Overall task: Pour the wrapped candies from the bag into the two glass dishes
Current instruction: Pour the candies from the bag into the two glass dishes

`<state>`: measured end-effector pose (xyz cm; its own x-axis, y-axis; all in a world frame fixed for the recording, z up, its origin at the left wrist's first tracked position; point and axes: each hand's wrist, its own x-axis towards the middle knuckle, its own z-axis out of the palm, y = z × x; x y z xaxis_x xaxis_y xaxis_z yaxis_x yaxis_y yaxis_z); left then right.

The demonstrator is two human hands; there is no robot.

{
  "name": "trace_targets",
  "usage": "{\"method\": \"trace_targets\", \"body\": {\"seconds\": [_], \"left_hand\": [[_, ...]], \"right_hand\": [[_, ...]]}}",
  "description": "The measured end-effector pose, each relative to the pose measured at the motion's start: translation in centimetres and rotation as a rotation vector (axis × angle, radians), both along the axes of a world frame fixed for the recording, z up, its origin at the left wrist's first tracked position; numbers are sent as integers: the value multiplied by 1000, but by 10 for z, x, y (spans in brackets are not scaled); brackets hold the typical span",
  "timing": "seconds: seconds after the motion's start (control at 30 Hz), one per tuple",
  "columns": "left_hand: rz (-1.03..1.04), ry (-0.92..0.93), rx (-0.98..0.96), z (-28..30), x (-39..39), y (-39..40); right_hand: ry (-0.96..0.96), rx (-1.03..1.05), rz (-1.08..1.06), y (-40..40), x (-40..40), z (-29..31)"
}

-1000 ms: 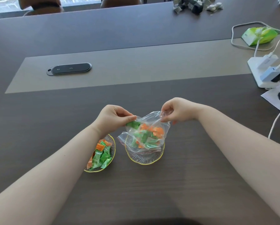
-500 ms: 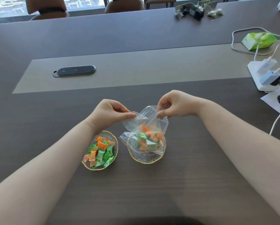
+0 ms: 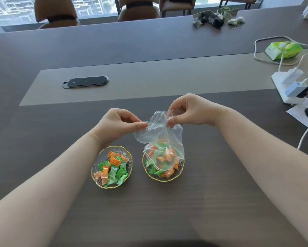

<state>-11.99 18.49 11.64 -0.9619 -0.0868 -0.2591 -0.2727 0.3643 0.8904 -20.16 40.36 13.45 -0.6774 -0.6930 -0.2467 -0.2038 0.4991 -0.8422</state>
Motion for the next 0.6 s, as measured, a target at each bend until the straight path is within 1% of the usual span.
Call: {"method": "trace_targets", "body": {"seconds": [0.2,0.33,0.47,0.6], "left_hand": [[4,2,30,2,2,-10],[26,36,61,6,1,-16],[50,69,124,11,-1,-24],[101,102,221,15,0,-35]], "right_hand": [[26,3,15,-5,-1,2],[67,-54,-20,-10,-1,8],[124,-83,-41,-17,-2,16],[83,-148,-82,-29,-1,15]]}}
